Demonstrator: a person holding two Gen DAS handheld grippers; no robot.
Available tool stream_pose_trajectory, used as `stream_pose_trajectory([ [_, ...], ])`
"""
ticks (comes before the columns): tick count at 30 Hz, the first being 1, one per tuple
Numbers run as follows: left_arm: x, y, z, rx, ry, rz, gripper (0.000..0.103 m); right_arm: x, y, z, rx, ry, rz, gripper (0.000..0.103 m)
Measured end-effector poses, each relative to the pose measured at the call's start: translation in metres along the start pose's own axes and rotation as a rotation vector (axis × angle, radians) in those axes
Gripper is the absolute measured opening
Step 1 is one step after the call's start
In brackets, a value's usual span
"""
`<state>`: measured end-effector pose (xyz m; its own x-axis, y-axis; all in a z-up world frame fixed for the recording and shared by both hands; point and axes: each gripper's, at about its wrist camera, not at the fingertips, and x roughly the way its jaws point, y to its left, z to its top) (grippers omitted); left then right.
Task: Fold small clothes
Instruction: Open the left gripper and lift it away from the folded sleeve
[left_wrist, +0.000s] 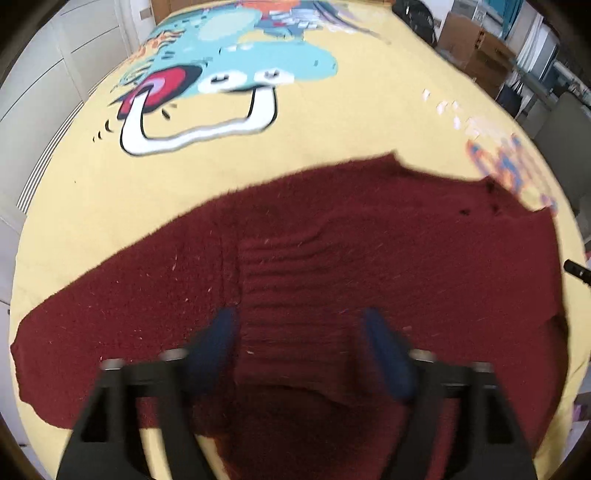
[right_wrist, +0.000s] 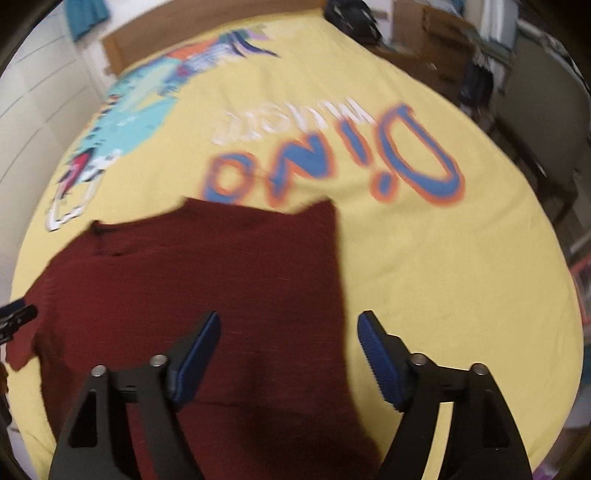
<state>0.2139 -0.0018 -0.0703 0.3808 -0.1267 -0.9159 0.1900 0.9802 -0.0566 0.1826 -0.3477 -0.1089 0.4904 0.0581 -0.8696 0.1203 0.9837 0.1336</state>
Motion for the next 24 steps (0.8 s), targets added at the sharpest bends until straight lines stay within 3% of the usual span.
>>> stream_pose_trajectory([
  [4,-0.018,-0.025,0.006,0.028,-0.049,-0.012,0.102,-0.011,0.044,-0.008,-0.093,-0.039,0.025,0.086],
  [6,-0.019,-0.042,0.005,0.049,-0.081,-0.021,0.102,-0.005,0.066,-0.014,-0.131,-0.045,0.032,0.090],
  [8,-0.010,-0.056,0.001,0.063,-0.082,-0.027,0.102,0.013,0.092,-0.018,-0.177,-0.030,0.036,0.102],
  [11,0.014,-0.071,-0.003,0.082,-0.041,-0.025,0.102,0.036,0.114,-0.032,-0.222,0.000,0.028,0.102],
  [17,0.061,-0.071,-0.025,0.082,0.053,0.014,0.102,0.072,0.099,-0.054,-0.224,0.073,-0.046,0.102],
  [24,0.059,-0.051,-0.034,0.098,0.020,0.031,0.102,0.067,0.041,-0.055,-0.138,0.053,-0.097,0.102],
])
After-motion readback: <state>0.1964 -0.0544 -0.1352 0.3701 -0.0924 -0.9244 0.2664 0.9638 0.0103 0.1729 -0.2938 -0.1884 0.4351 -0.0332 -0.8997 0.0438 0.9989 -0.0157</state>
